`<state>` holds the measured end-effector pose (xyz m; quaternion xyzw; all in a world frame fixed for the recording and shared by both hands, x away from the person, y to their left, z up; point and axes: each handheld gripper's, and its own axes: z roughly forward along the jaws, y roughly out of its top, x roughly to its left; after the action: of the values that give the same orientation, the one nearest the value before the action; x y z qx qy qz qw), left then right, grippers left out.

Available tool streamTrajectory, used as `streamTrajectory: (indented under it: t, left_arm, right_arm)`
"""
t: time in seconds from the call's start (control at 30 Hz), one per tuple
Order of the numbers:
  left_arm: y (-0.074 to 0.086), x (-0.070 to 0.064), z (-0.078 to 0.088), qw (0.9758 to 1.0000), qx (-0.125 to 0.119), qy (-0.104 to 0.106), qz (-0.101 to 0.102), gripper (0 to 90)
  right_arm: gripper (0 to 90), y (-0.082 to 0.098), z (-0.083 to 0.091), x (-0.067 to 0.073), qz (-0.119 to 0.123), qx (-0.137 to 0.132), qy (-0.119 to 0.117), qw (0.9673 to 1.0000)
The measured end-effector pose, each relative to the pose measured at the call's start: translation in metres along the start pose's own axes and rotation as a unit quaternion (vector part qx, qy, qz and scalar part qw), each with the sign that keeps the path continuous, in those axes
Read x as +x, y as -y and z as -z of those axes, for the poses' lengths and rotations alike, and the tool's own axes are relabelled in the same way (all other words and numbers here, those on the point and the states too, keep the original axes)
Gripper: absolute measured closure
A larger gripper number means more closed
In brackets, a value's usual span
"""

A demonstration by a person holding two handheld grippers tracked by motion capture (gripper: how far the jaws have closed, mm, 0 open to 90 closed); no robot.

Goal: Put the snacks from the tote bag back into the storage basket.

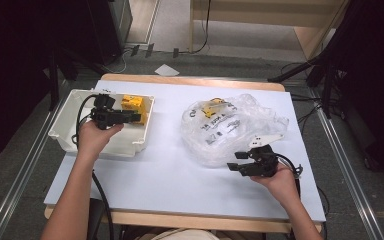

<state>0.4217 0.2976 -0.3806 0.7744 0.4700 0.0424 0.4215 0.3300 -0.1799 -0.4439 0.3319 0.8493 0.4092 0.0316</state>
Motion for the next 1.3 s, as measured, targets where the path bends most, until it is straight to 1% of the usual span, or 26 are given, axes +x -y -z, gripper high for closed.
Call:
streamTrajectory:
  t: [0.1, 0.13, 0.17, 0.23, 0.27, 0.3, 0.33, 0.37, 0.4, 0.53, 0.57, 0.63, 0.7, 0.77, 0.8, 0.83, 0.87, 0.9, 0.93, 1.0, 1.03, 1.13, 1.2, 1.23, 1.27, 1.3]
  left_arm:
    - [-0.002, -0.006, 0.001, 1.0000, -0.001, 0.003, 0.001, 46.5]
    - [-0.002, -0.006, 0.001, 1.0000, -0.001, 0.003, 0.001, 45.5]
    - [-0.004, -0.010, 0.002, 1.0000, -0.001, 0.003, -0.003, 44.7]
    - [-0.005, -0.015, 0.002, 0.9999, 0.000, 0.004, -0.009, 44.2]
    - [-0.005, -0.015, 0.002, 0.9999, 0.000, 0.004, -0.009, 43.9]
    - [-0.006, -0.019, 0.002, 0.9999, 0.002, 0.003, -0.013, 43.7]
    - [-0.006, -0.019, 0.002, 0.9999, 0.002, 0.003, -0.013, 43.5]
    - [-0.007, -0.023, 0.002, 0.9998, 0.005, 0.003, -0.020, 43.0]
    - [-0.007, -0.023, 0.002, 0.9998, 0.005, 0.003, -0.020, 42.8]
    - [-0.008, -0.032, 0.002, 0.9996, 0.004, 0.006, -0.027, 42.2]
    - [-0.007, -0.035, 0.003, 0.9996, 0.001, 0.012, -0.027, 42.2]
    - [-0.007, -0.037, 0.002, 0.9995, 0.000, 0.016, -0.026, 42.2]
    - [-0.007, -0.040, 0.001, 0.9995, 0.001, 0.014, -0.029, 42.2]
    - [-0.006, -0.046, -0.002, 0.9993, 0.003, 0.018, -0.033, 41.9]
    - [-0.006, -0.046, -0.002, 0.9993, 0.003, 0.018, -0.033, 41.9]
    - [-0.005, -0.049, -0.005, 0.9992, 0.005, 0.021, -0.035, 41.8]
    - [-0.005, -0.049, -0.005, 0.9992, 0.005, 0.021, -0.035, 41.8]
    - [-0.005, -0.053, -0.008, 0.9988, 0.010, 0.022, -0.041, 41.7]
    - [-0.005, -0.053, -0.008, 0.9988, 0.010, 0.022, -0.041, 41.7]
    - [-0.004, -0.058, -0.011, 0.9987, 0.011, 0.026, -0.043, 41.6]
    - [-0.002, -0.062, -0.013, 0.9984, 0.013, 0.029, -0.048, 41.6]
    - [0.000, -0.069, -0.018, 0.9978, 0.017, 0.033, -0.054, 41.6]
    - [0.001, -0.071, -0.020, 0.9977, 0.019, 0.034, -0.056, 41.6]
    - [0.002, -0.075, -0.023, 0.9971, 0.023, 0.038, -0.062, 41.5]
    - [0.002, -0.075, -0.023, 0.9971, 0.023, 0.038, -0.062, 41.5]
    - [0.003, -0.080, -0.025, 0.9967, 0.026, 0.039, -0.067, 41.4]
  right_arm:
    - [44.9, 0.000, 0.000, 0.001, -0.001, 0.002, -0.001, 1.0000]
    - [44.9, 0.000, 0.000, 0.001, -0.001, 0.002, -0.001, 1.0000]
    - [44.9, -0.001, 0.000, 0.000, 0.001, 0.001, -0.001, 1.0000]
    - [44.9, -0.001, -0.001, 0.000, 0.002, 0.001, -0.001, 1.0000]
    - [44.9, -0.001, -0.001, 0.000, 0.002, 0.001, -0.001, 1.0000]
    - [44.9, -0.001, -0.001, 0.000, 0.002, 0.002, -0.002, 1.0000]
    - [44.9, -0.001, -0.001, 0.000, 0.002, 0.002, -0.002, 1.0000]
    - [44.9, -0.001, -0.001, 0.000, 0.002, 0.002, -0.003, 1.0000]
    - [44.9, -0.001, -0.001, 0.000, 0.002, 0.002, -0.003, 1.0000]
    - [44.9, -0.003, -0.002, 0.000, 0.005, 0.003, -0.003, 1.0000]
    - [44.9, -0.004, -0.002, 0.000, 0.007, 0.001, -0.005, 1.0000]
    - [44.9, -0.004, -0.002, 0.000, 0.007, 0.002, -0.006, 1.0000]
    - [44.9, -0.005, -0.003, 0.001, 0.008, 0.002, -0.007, 0.9999]
    - [44.8, -0.006, -0.004, 0.000, 0.009, 0.002, -0.009, 0.9999]
    - [44.9, -0.006, -0.004, 0.000, 0.009, 0.002, -0.010, 0.9999]
    - [44.9, -0.006, -0.004, 0.000, 0.008, 0.001, -0.011, 0.9999]
    - [44.9, -0.006, -0.004, 0.000, 0.008, 0.001, -0.011, 0.9999]
    - [44.9, -0.007, -0.004, 0.001, 0.009, 0.002, -0.013, 0.9999]
    - [44.9, -0.007, -0.004, 0.001, 0.009, 0.002, -0.013, 0.9999]
    - [44.9, -0.008, -0.004, 0.000, 0.012, -0.001, -0.016, 0.9998]
    - [44.9, -0.008, -0.005, 0.000, 0.012, -0.001, -0.016, 0.9998]
    - [44.9, -0.008, -0.005, 0.001, 0.012, -0.001, -0.016, 0.9998]
    - [44.9, -0.008, -0.005, 0.001, 0.013, 0.000, -0.016, 0.9998]
    - [44.9, -0.008, -0.004, 0.001, 0.013, -0.001, -0.016, 0.9998]
    - [44.9, -0.008, -0.004, 0.001, 0.013, -0.001, -0.016, 0.9998]
    - [44.9, -0.008, -0.004, 0.002, 0.013, -0.002, -0.017, 0.9998]
